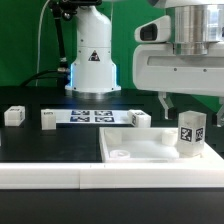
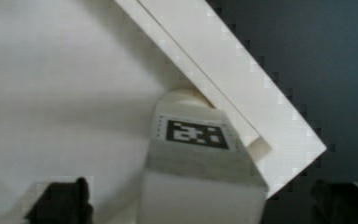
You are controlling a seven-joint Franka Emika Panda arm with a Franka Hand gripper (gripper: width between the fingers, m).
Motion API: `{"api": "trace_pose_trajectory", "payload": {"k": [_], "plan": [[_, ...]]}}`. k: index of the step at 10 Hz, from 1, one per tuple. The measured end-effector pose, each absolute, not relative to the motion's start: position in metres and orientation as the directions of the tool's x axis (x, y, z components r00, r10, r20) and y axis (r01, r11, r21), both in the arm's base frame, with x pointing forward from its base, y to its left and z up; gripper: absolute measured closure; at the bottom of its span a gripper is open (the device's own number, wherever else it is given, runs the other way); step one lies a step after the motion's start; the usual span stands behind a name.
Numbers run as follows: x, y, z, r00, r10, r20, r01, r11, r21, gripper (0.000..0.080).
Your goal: Assemble one leg
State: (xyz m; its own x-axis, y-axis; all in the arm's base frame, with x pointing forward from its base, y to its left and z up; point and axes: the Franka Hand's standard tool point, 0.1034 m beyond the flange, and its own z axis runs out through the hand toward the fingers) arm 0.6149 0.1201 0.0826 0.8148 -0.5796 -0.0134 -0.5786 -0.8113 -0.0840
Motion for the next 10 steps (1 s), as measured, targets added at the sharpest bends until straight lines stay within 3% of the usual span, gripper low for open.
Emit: {"api": "trace_pose_trajectory", "payload": {"k": [4,10], "plan": [[0.6186,0.1235,0.0865,0.99,-0.134,0.038,-0.131,-0.989,-0.07,0.015],[0.614,0.1197,0.082,0.937,0.343,0.057,0.346,-0.938,-0.036,0.015]]}}
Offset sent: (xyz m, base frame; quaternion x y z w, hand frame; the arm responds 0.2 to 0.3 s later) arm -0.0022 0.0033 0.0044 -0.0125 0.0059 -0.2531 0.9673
